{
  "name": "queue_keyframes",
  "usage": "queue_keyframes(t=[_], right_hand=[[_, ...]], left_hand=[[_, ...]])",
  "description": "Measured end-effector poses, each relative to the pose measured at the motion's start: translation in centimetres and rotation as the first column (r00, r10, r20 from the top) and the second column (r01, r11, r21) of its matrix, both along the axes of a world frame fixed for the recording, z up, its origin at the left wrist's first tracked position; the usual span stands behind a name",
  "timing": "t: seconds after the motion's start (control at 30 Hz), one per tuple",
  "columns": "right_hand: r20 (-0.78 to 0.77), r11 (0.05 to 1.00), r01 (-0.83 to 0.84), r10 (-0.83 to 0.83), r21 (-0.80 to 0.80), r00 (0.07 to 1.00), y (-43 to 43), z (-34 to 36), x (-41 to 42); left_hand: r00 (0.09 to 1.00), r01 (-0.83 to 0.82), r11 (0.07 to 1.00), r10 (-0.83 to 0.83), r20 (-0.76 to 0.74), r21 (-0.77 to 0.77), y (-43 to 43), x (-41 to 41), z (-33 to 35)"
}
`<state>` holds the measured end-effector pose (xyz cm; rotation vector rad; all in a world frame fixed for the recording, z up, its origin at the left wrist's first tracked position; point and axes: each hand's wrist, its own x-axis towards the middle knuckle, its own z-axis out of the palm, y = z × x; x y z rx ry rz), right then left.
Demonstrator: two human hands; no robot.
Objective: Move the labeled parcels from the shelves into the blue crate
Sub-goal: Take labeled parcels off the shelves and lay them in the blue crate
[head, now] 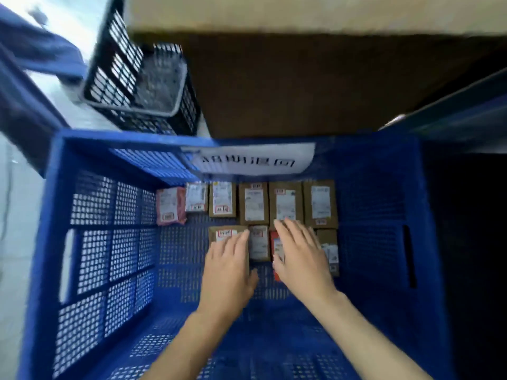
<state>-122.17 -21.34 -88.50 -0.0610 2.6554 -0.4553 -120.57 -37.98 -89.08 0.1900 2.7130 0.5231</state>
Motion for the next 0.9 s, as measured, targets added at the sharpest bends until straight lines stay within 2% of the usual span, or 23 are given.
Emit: queue_keyframes(t=[0.13,0.27,0.4,0.53,0.67,0.9], right_hand=[[-0.098,0.997,0.069,-0.066,0.029,0.993,2.0,16.0,0.9],[-0.216,0.987,0.162,-0.161,-0.016,0.963,4.5,30.3,3.8],[-0.313,0.964,0.267,-0.252,0.005,0.916,7.7,40.4,8.4],[-0.412,0.900,0.436,-0.401,-0.009,0.818,9.7,48.1,15.6],[-0.511,0.777,0.629,-0.533,0.018,0.674,9.9,54.0,24.7],[-0.614,0.448,0.892,-0.691,0.050,0.382,5.9,60.3,41.0]], left_hand=[[0.984,0.163,0.986,-0.165,-0.074,-0.033,1.6,-1.0,15.3],[0.932,0.307,0.951,-0.309,-0.189,-0.039,4.2,-1.0,29.7],[0.858,0.419,0.908,-0.399,-0.324,-0.010,7.4,1.0,40.6],[0.751,0.558,0.829,-0.486,-0.447,0.037,10.5,5.1,47.5],[0.647,0.712,0.686,-0.557,-0.521,0.151,14.2,11.0,52.0],[0.428,0.904,0.331,-0.675,-0.601,0.273,18.2,24.7,57.7]])
